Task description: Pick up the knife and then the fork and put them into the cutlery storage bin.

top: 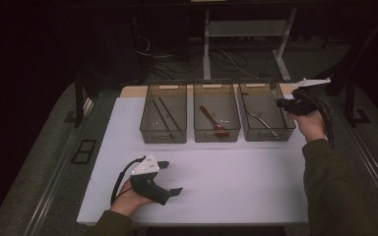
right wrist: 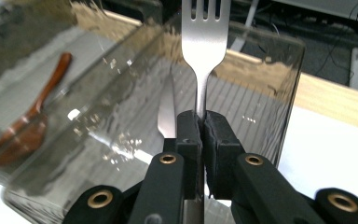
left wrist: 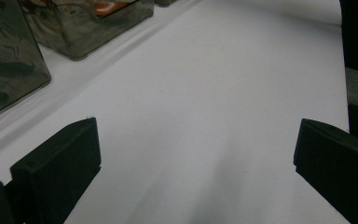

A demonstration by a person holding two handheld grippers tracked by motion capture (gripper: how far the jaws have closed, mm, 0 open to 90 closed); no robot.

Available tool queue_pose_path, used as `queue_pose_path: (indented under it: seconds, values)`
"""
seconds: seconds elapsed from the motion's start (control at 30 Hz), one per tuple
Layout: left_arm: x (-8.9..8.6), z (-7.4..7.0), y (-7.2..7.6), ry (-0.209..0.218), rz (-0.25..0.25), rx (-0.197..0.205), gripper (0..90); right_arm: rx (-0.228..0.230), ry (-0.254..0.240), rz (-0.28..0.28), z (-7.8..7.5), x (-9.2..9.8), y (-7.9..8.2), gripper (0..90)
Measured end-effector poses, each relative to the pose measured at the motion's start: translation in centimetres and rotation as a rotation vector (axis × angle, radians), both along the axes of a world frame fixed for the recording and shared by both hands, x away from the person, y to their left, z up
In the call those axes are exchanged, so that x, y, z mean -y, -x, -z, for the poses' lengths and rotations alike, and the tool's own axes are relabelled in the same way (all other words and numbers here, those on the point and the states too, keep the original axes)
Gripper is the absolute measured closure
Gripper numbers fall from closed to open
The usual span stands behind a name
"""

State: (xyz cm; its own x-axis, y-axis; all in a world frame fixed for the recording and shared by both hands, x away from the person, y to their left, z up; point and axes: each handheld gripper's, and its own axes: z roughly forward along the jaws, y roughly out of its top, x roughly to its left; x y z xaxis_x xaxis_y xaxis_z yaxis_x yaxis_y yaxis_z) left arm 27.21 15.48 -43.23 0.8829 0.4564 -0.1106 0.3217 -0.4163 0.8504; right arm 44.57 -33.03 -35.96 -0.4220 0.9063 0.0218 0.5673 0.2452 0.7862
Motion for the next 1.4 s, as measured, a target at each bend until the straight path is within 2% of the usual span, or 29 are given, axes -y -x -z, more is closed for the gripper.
queue_pose_path:
  seconds: [0.27,0.67,0.93,1.17,1.27,1.3,1.33,1.4]
  values:
    - [0.0,0.0,0.0,-0.004,0.001,0.001,0.0,-0.054,0.021,0.015,1.8,0.3,-0.1,85.1]
    - [0.0,0.0,0.0,-0.001,0.001,-0.001,0.0,-0.095,0.09,0.014,3.1,-0.6,-0.5,85.1]
    - [0.0,0.0,0.0,0.001,0.001,-0.002,0.0,-0.115,0.112,0.021,3.5,-1.2,-0.8,83.5]
    - [0.0,0.0,0.0,0.001,0.001,-0.001,0.0,-0.091,0.078,0.007,3.1,-1.3,-0.6,77.0]
    - [0.0,0.0,0.0,0.0,0.001,-0.001,0.0,-0.072,0.009,-0.01,2.3,-1.2,-0.1,67.0]
    - [0.0,0.0,0.0,0.0,0.001,-0.001,0.0,-0.07,-0.007,-0.016,2.1,-1.2,0.1,67.0]
    - [0.0,0.0,0.0,0.0,0.0,-0.002,0.0,-0.065,-0.019,-0.019,1.9,-1.1,0.2,60.5]
    - [0.0,0.0,0.0,-0.002,0.001,0.0,0.0,-0.057,-0.028,-0.023,1.7,-1.1,0.4,58.0]
